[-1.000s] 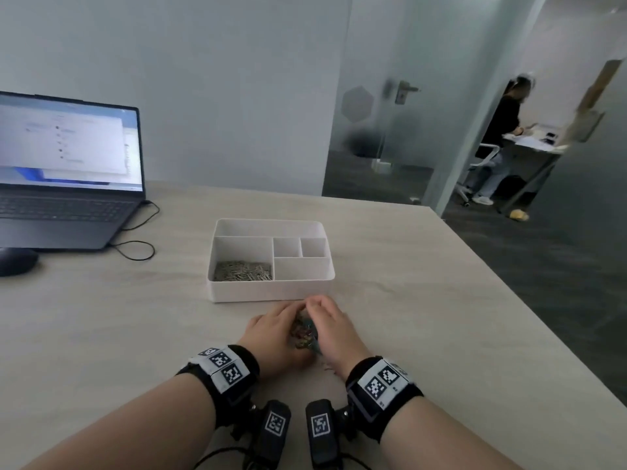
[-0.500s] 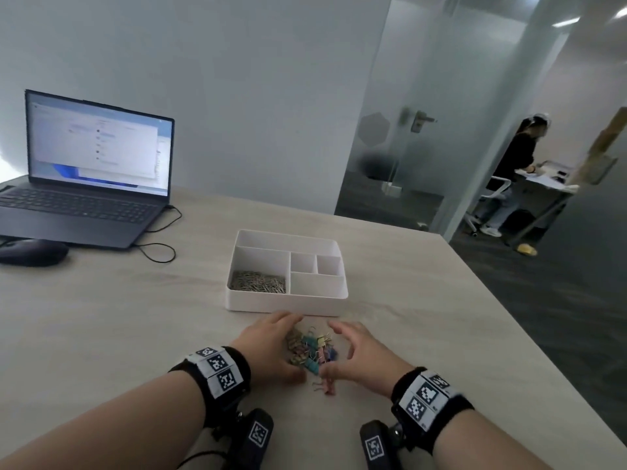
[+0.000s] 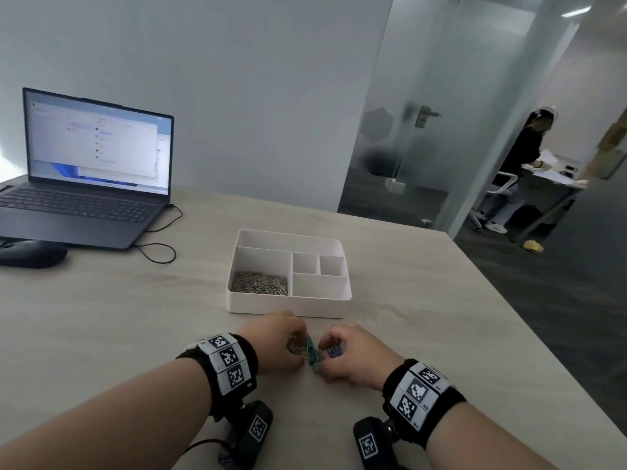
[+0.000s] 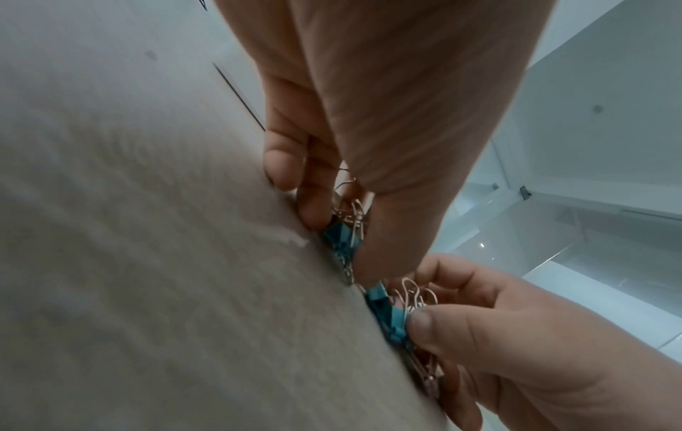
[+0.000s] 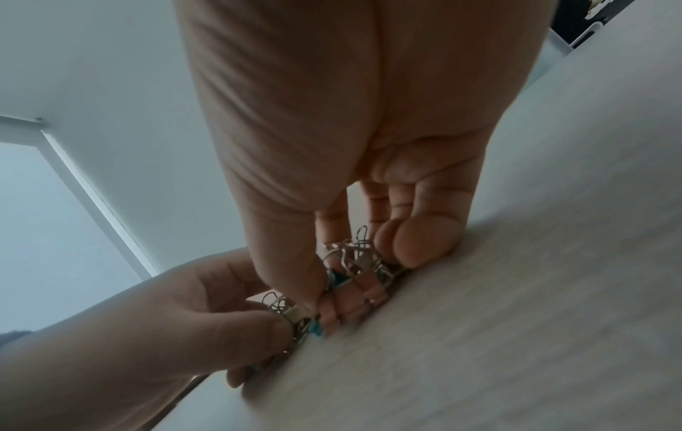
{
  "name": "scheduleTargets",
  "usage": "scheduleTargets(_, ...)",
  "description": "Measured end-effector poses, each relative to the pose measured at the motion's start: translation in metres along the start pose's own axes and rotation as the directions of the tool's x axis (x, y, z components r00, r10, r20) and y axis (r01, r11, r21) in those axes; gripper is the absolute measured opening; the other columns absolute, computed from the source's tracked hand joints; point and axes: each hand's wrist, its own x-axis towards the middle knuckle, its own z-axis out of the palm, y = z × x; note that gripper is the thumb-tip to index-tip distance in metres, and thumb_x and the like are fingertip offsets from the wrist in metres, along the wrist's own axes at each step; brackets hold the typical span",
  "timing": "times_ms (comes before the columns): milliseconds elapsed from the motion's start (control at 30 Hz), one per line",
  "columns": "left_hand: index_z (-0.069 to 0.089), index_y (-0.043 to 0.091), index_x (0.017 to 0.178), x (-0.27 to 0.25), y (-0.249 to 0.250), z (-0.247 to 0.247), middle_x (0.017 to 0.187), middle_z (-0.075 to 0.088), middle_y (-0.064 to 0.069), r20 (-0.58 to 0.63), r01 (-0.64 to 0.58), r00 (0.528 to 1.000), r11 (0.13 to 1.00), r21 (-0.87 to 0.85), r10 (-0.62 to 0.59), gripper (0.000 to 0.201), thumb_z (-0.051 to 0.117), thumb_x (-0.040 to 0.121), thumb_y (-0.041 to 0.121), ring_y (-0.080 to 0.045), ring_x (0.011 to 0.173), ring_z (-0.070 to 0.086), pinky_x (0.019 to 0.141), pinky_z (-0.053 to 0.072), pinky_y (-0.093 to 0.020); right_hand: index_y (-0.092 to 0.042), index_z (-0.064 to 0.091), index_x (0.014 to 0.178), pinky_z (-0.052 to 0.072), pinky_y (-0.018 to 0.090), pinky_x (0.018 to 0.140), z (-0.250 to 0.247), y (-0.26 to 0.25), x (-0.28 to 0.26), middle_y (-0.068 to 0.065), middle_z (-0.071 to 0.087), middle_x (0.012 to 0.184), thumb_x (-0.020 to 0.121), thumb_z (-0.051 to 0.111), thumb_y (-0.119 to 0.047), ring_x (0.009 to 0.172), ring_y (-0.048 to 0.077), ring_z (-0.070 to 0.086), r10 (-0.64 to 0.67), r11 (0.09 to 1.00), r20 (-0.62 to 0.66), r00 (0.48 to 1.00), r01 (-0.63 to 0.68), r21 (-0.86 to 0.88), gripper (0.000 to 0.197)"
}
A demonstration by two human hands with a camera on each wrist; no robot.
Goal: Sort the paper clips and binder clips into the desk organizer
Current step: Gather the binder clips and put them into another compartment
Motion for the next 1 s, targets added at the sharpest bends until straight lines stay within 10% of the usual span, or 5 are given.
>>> scheduleTargets(100, 0.066, 0.032, 0.096, 0.002, -0.003, -0.002, 0.103, 0.057, 0.012, -0.001, 0.002, 1.0, 0.999, -0.036, -0.002, 0.025, 0.068, 0.073, 0.04, -0.011, 0.094, 0.058, 0.085, 0.05, -0.025, -0.026, 0.066, 0.081, 0.059, 0.032, 0.055, 0.001, 0.001, 0.001, 0.005, 0.066, 0.093, 0.072, 0.075, -0.023, 0.069, 0.018, 0.069, 0.03, 0.998, -0.014, 0.999, -0.029, 0.046, 0.013)
scheduleTargets(233, 0.067, 0.03, 0.082, 0.002, -0.007, -0.002, 0.09, 0.061, 0.016, -0.041, 0.066, 0.996, 0.981, -0.185, -0.075, 0.012, 0.07, 0.072, 0.036, -0.006, 0.082, 0.061, 0.079, 0.054, -0.024, -0.014, 0.063, 0.078, 0.051, 0.023, 0.048, -0.002, 0.001, -0.001, 0.004, 0.066, 0.067, 0.08, 0.064, -0.003, 0.05, 0.01, 0.062, 0.085, 0.978, -0.021, 0.996, -0.079, 0.195, 0.011)
scheduleTargets(367, 0.07, 0.03, 0.077, 0.002, -0.009, -0.003, 0.09, 0.072, 0.008, 0.018, 0.144, 0.988, 0.896, -0.421, -0.15, 0.009, 0.073, 0.069, 0.033, -0.011, 0.06, 0.066, 0.053, 0.057, -0.025, -0.007, 0.066, 0.082, 0.053, 0.027, 0.052, -0.006, 0.011, 0.001, 0.006, 0.068, 0.069, 0.082, 0.065, 0.001, 0.05, 0.014, 0.062, 0.128, 0.924, -0.043, 0.991, -0.104, 0.367, 0.007)
scheduleTargets(667, 0.065, 0.008, 0.079, 0.012, -0.003, -0.022, 0.1, 0.073, -0.006, 0.01, 0.08, 0.993, 0.602, -0.795, -0.119, 0.008, 0.071, 0.082, 0.004, -0.013, 0.063, 0.063, 0.05, 0.052, -0.028, -0.002, 0.063, 0.087, 0.054, 0.028, 0.055, -0.024, 0.01, 0.01, 0.014, 0.066, 0.074, 0.088, 0.066, 0.004, 0.058, 0.016, 0.06, 0.164, 0.649, -0.024, 0.986, -0.09, 0.755, 0.007)
scheduleTargets(1000, 0.065, 0.014, 0.089, 0.064, 0.019, -0.049, 0.092, 0.07, -0.011, -0.017, 0.098, 0.932, 0.298, -0.95, -0.361, 0.008, 0.07, 0.087, 0.019, -0.018, 0.078, 0.068, 0.061, 0.055, -0.029, -0.004, 0.064, 0.09, 0.057, 0.029, 0.059, -0.047, -0.012, 0.061, 0.01, 0.066, 0.076, 0.091, 0.066, 0.0, 0.061, 0.015, 0.063, 0.281, 0.534, -0.241, 0.929, 0.057, 0.843, 0.005)
